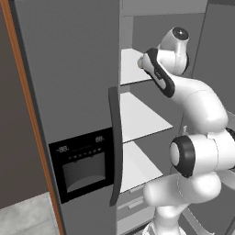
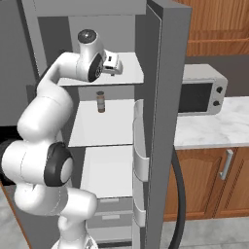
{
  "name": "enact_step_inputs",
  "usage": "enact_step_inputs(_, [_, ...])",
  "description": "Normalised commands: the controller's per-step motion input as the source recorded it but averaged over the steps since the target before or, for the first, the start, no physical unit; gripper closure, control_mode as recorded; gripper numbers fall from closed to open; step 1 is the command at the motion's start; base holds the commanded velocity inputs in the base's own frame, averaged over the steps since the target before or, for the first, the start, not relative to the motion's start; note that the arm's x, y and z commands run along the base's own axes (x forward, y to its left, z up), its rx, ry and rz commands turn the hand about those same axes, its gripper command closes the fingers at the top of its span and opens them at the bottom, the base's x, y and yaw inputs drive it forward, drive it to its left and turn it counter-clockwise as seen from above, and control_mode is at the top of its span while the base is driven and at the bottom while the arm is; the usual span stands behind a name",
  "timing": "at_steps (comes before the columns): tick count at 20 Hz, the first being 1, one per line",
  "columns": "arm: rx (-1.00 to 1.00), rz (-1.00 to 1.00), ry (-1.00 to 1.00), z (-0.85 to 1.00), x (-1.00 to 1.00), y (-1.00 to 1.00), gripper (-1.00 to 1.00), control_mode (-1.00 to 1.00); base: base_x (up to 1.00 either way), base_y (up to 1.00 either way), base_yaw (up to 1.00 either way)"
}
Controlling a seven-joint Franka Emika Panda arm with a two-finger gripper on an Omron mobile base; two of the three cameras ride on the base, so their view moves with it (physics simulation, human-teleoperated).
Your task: Pick the orange and kiwi from the fridge and place them on the plate next to the blender to make a fruit smoothie.
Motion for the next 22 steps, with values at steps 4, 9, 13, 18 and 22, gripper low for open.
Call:
enact_step_inputs(4, [0.0,0.0,0.0,-0.14,0.67,0.0,-1.0,-1.0,0.0,0.0,0.0])
enact_step_inputs(9, [0.0,0.0,0.0,-0.13,0.61,0.0,-1.0,-1.0,0.0,0.0,0.0])
enact_step_inputs(13, [0.0,0.0,0.0,-0.03,0.57,0.0,-1.0,-1.0,0.0,0.0,0.0])
enact_step_inputs(18, [0.0,0.0,0.0,-0.02,0.44,0.0,-1.0,-1.0,0.0,0.0,0.0])
enact_step_inputs(22, [0.0,0.0,0.0,-0.01,0.33,0.0,-1.0,-1.0,0.0,0.0,0.0])
